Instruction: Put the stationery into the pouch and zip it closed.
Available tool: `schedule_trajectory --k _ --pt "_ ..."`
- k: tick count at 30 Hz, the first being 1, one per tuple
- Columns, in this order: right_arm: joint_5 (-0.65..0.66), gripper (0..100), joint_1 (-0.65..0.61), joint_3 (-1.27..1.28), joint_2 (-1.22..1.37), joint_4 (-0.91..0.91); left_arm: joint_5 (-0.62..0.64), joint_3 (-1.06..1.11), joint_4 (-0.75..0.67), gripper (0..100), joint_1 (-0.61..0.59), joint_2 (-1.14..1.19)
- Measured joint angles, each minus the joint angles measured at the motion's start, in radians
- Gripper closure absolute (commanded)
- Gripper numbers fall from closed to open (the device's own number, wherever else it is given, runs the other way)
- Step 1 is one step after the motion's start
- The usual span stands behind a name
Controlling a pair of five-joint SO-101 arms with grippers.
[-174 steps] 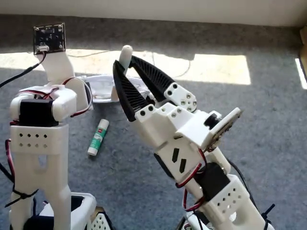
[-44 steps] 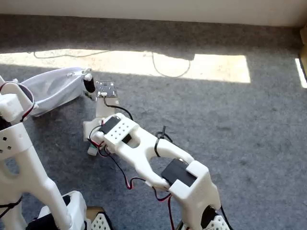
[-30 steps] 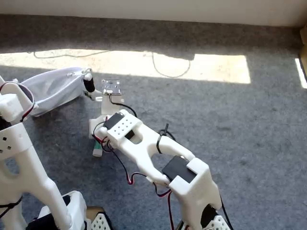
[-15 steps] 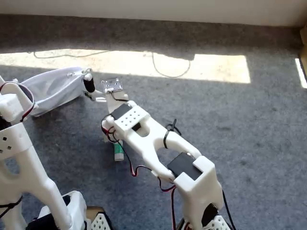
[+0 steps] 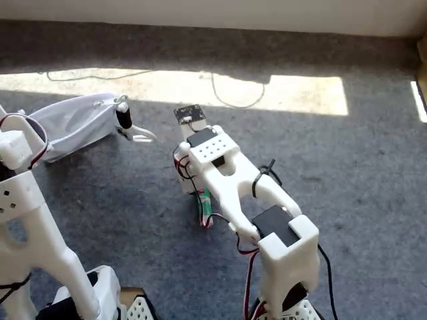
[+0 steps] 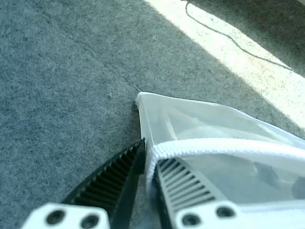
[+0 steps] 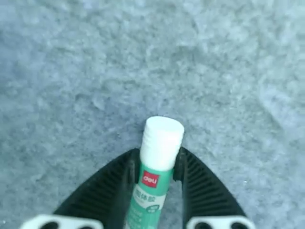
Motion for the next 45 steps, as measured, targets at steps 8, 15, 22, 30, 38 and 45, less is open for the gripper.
schedule_trajectory --k 8,15,22,30,38,45 --pt "-0.005 81.4 0.000 0.002 0.000 0.005 0.000 0.000 0.000 99 0.000 0.000" --pt "-0.158 81.4 0.000 0.002 0.000 -0.072 0.000 0.000 0.000 99 0.000 0.000" --pt "-0.227 81.5 0.000 0.005 0.000 -0.084 0.000 0.000 0.000 99 0.000 0.000" --pt "-0.229 86.7 0.000 0.057 -0.018 -0.092 0.000 0.000 0.000 99 0.000 0.000" --pt "-0.207 93.9 0.008 0.058 -0.020 -0.084 0.000 0.000 0.000 99 0.003 0.000" --pt "-0.164 96.8 0.006 0.069 -0.055 -0.084 0.000 0.000 0.000 99 0.023 0.000"
